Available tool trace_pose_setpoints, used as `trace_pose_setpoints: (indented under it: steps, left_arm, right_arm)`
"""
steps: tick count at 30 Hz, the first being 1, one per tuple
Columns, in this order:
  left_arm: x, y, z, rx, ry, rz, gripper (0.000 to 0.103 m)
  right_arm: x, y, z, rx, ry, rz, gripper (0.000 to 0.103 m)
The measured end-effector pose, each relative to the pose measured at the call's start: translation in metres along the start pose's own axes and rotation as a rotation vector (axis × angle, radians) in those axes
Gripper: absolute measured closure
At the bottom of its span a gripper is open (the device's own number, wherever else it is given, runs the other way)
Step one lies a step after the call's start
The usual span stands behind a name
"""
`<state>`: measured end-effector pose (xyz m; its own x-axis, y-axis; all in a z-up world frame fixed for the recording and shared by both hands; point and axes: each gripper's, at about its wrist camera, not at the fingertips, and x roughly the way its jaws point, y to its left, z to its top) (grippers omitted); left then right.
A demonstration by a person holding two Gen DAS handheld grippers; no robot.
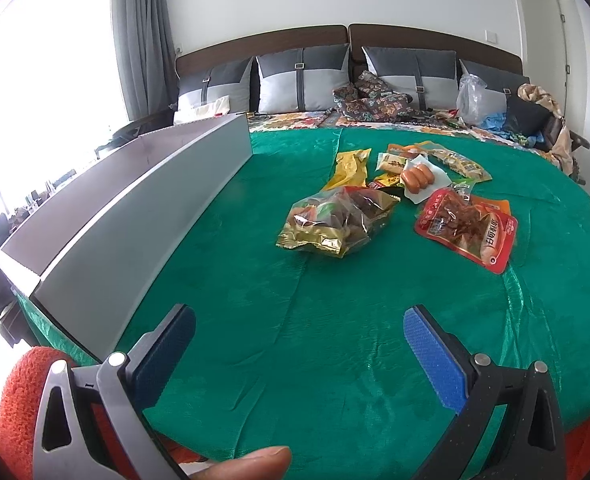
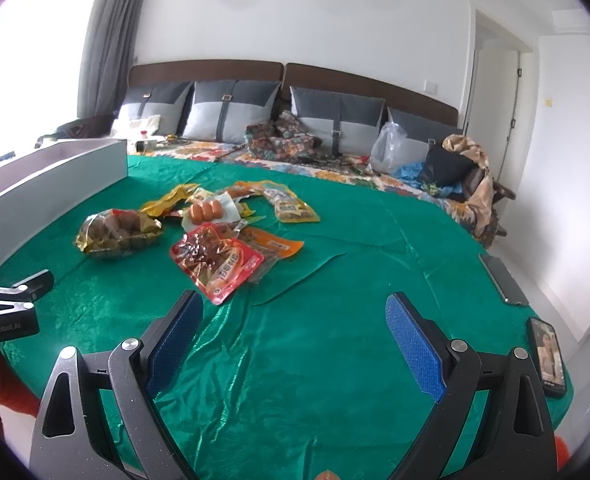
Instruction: Organize snacks
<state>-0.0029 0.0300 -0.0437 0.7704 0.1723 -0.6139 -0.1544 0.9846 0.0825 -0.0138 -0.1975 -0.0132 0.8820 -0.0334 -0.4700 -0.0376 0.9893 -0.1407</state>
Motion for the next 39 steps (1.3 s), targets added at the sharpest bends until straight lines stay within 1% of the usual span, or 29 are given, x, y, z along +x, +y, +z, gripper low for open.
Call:
trace_pose_setpoints:
  steps: [12,23,24,28,31,33,39]
  left_arm:
    - [0.003,0.001,-0.001,0.0,0.011,-0.014,0.0]
    - [0.021,0.001,-0.007,-0.004,0.088,-0.033,0.0]
    - [0.024,0.001,-0.008,-0.006,0.103,-0.037,0.0]
    - [0.046,0.001,-0.012,-0.009,0.209,-0.052,0.0]
    - [0.057,0.001,-0.017,-0.007,0.261,-0.056,0.0]
    - [0.062,0.002,-0.019,-0.008,0.29,-0.062,0.0]
    - [0.065,0.009,-0.022,-0.035,0.315,-0.099,0.0]
  right_arm:
    - [-0.001,0.002,-0.001,-0.019,-0.001,0.0,0.008]
    - [0.001,-0.003,-0.003,-0.003,0.004,0.004,0.008]
    - [0.002,-0.003,-0.003,0.001,0.011,0.007,0.008]
    - [0.016,-0.006,-0.01,0.023,0.077,0.031,0.008]
    - [0.029,-0.009,-0.018,0.051,0.149,0.051,0.008]
    - [0.033,-0.01,-0.022,0.059,0.178,0.054,0.008]
    - [0.043,-0.008,-0.032,0.067,0.246,0.063,0.008]
